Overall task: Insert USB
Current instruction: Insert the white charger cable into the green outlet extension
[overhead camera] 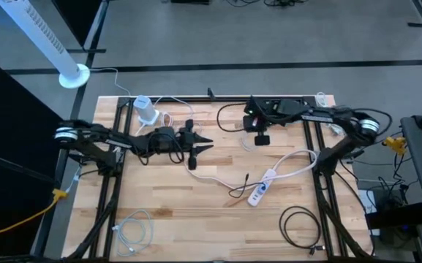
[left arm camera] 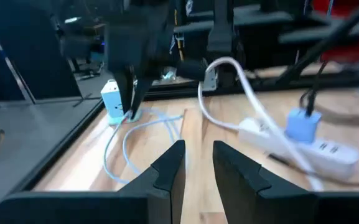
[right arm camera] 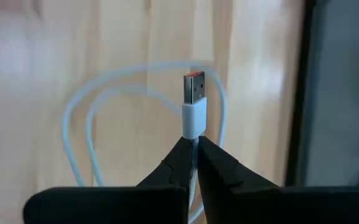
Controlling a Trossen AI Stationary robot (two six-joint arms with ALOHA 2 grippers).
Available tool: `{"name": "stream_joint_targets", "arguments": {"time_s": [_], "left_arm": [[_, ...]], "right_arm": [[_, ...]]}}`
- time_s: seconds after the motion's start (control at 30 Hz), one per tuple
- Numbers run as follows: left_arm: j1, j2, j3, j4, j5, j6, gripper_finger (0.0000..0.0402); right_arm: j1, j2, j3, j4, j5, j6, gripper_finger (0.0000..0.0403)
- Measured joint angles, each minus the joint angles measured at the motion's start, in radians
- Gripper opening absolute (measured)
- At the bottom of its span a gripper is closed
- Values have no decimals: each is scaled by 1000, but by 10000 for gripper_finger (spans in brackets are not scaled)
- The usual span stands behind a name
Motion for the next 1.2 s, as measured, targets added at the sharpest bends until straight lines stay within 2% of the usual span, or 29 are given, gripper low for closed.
{"name": "stream_joint_targets", "arguments": {"time_s": [0.2, 0.37, 0.47, 0.63, 0.8, 0.9, 1.03, 1.2], "left_arm": [[1, 142, 146, -2, -4, 107, 71], [0, 205, 247, -135, -128, 239, 71], [1, 227, 281, -161, -145, 308, 83], [-5, 265, 330, -170, -178, 395, 145], [-3, 277, 349, -169, -229, 410, 223], [-5, 299, 377, -157, -227, 409, 249], [-4, 365, 406, -182, -229, 423, 253], [-4, 378, 439, -159, -230, 384, 227]], "right_arm": [[87, -46, -5, 16, 10, 3, 2], [146, -48, -5, 17, 7, 45, 2], [175, -51, -5, 18, 3, 84, 2], [183, -52, -4, 18, 1, 108, 2], [186, -55, -3, 15, -24, 101, 2], [199, -55, -3, 22, -27, 89, 2], [217, -57, -3, 22, -27, 94, 2], [241, -58, -3, 19, -27, 97, 2]]}}
